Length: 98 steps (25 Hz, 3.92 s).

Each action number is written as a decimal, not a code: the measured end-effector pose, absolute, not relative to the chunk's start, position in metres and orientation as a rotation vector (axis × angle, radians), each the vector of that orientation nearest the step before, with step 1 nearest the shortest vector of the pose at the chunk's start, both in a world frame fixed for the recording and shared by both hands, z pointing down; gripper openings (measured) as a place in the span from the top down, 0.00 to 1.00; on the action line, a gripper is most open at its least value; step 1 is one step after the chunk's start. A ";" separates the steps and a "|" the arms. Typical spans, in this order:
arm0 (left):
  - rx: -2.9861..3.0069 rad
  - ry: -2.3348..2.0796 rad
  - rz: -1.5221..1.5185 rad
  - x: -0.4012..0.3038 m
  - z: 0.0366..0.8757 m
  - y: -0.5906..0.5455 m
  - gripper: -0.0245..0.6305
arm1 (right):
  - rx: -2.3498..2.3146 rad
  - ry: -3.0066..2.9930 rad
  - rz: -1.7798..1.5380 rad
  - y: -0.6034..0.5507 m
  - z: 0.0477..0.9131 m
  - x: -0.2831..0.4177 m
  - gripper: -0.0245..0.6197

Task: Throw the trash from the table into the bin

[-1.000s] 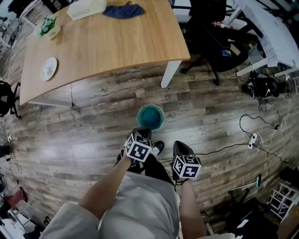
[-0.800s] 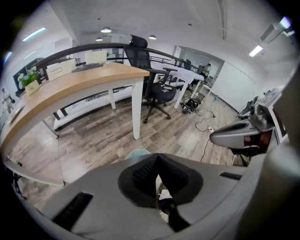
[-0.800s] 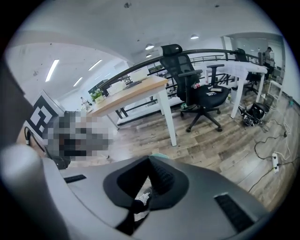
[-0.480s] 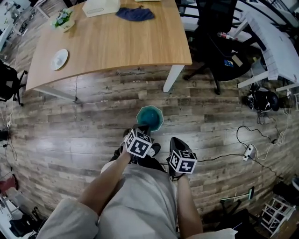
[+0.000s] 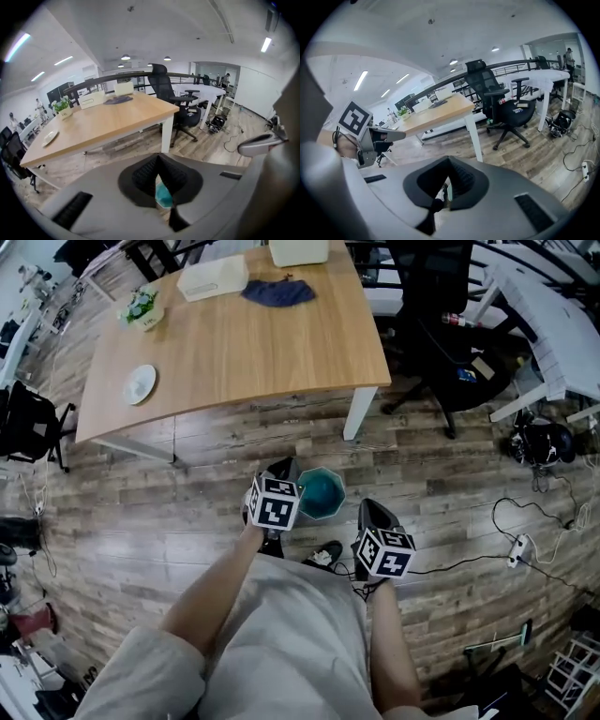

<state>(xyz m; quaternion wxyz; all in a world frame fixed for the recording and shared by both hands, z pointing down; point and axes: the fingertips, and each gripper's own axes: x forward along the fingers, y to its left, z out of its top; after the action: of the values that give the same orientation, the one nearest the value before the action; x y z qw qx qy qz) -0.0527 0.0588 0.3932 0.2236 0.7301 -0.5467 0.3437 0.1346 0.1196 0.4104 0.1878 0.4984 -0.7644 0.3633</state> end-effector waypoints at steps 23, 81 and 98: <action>2.151 -1.540 0.614 -0.167 0.339 -0.248 0.95 | 1.514 -2.150 0.923 -0.135 0.348 0.000 0.92; 2.129 -1.595 0.679 -0.192 0.343 -0.338 0.88 | 1.625 -2.067 1.084 -0.165 0.380 -0.009 0.92; 2.011 -1.667 0.533 -0.055 0.354 -0.049 0.88 | 1.358 -2.248 0.856 0.073 0.378 0.144 0.92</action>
<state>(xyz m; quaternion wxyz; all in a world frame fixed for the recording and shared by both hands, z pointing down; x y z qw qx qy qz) -0.0554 -0.0494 0.3544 0.2357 0.7330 -0.6078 0.1944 0.1438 0.0726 0.3779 0.1885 0.4829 -0.7992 0.3042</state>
